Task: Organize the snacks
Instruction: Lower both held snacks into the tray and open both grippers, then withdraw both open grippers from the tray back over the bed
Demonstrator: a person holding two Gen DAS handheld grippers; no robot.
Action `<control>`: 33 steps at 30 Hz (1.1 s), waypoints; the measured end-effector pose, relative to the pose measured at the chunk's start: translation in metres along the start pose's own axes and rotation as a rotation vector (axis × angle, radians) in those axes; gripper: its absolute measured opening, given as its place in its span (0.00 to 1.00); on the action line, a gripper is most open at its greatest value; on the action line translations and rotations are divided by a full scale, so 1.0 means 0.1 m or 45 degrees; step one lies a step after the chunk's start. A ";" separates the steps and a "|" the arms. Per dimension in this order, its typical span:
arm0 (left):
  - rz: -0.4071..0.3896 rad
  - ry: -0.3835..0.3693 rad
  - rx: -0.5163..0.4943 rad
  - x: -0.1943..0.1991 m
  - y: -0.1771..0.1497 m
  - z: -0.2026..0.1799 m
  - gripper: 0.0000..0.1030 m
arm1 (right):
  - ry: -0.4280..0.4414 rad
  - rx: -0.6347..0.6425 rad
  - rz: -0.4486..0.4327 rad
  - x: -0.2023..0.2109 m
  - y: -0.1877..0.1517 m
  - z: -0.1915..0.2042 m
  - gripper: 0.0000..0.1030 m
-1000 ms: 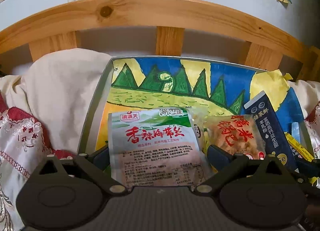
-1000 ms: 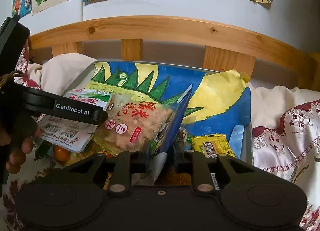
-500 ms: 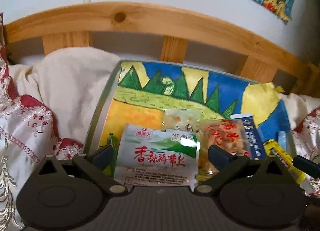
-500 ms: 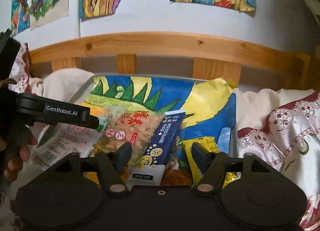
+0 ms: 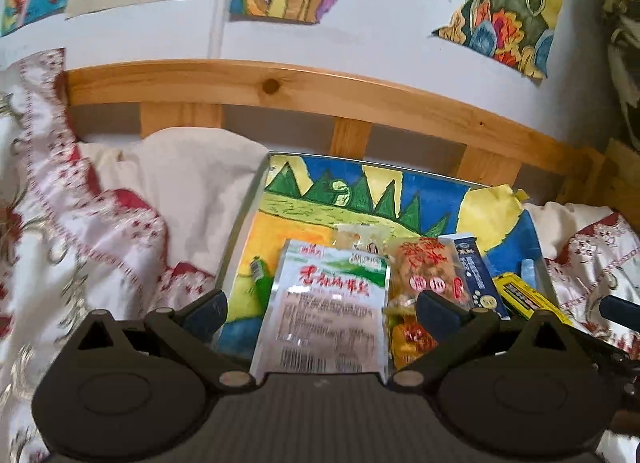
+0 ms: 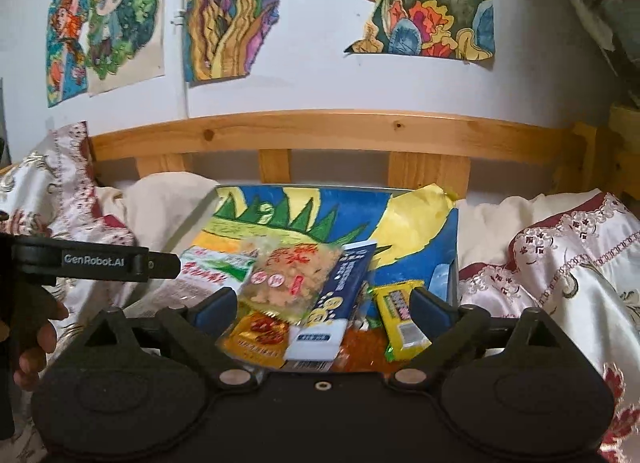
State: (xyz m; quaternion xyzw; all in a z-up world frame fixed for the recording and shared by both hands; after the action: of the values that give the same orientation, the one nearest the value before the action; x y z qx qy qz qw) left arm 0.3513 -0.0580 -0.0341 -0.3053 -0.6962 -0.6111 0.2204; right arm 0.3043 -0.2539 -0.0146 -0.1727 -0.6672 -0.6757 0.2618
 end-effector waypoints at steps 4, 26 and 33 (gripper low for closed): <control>-0.029 -0.001 0.024 0.26 -0.18 0.07 0.99 | 0.023 0.002 -0.008 0.20 -0.08 0.07 0.96; -0.069 0.060 0.100 1.10 -1.07 0.33 1.00 | 0.120 0.058 -0.003 0.95 -0.70 0.46 0.99; -0.067 0.057 0.068 1.27 -1.25 0.31 1.00 | 0.122 0.031 0.016 1.06 -0.90 0.52 0.99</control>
State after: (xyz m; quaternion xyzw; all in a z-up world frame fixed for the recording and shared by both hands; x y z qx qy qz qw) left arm 0.1751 -0.0164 -0.0422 -0.2672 -0.7149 -0.6047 0.2278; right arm 0.1606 -0.2182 -0.0228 -0.1409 -0.6610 -0.6733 0.2998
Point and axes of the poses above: each gripper's, at about its wrist camera, not at the fingertips, and x roughly against the way its jaws point, z to its left, y to its top, the point moved 10 cm from there along -x, roughly the way its jaws point, and after that the axes turned 7 degrees about z, right-handed, at the moved point
